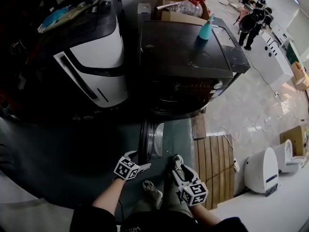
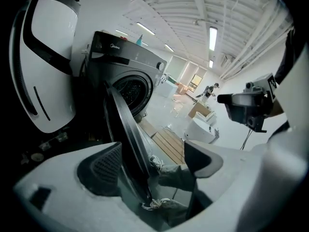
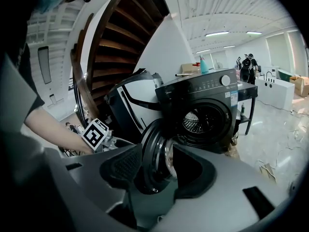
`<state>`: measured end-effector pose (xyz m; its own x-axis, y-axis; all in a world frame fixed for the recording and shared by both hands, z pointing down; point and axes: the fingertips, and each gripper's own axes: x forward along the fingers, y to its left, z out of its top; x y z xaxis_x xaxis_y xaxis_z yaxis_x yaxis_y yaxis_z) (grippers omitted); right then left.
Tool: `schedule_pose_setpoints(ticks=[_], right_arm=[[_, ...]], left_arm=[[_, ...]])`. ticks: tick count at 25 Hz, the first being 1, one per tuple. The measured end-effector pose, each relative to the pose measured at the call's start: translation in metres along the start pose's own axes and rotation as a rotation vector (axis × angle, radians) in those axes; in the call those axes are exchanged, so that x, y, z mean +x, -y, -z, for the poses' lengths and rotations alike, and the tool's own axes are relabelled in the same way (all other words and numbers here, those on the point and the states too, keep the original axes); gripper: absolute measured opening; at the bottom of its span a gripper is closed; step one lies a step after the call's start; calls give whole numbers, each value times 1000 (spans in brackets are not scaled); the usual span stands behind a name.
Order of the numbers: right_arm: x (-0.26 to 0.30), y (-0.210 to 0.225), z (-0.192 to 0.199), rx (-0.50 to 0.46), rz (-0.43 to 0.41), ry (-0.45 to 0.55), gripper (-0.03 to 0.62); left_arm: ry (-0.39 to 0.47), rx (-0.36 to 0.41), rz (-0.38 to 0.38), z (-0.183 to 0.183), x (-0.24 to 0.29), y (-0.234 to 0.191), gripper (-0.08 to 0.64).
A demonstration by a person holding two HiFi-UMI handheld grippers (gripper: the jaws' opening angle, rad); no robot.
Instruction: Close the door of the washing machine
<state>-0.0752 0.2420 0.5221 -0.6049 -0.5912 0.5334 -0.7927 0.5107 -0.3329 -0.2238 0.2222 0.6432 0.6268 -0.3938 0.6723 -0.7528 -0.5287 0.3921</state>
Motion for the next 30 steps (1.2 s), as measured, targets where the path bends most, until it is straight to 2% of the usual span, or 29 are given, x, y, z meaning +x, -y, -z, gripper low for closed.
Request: schedule_pose_setpoints(ticks=[9, 16, 21, 27, 30], right_arm=[[-5, 60, -4, 49, 43, 12, 181], [-4, 115, -15, 66, 60, -36, 178], [0, 156, -24, 76, 70, -58, 178], [4, 206, -24, 97, 95, -88, 178], [10, 224, -24, 125, 98, -95, 178]], left_arm=[[-28, -2, 67, -21, 43, 38, 397], [-66, -56, 73, -43, 77, 63, 388], [-64, -90, 79, -66, 103, 77, 379], [-56, -88, 109, -96, 141, 92, 358], [-23, -91, 87, -116, 157, 85, 357]])
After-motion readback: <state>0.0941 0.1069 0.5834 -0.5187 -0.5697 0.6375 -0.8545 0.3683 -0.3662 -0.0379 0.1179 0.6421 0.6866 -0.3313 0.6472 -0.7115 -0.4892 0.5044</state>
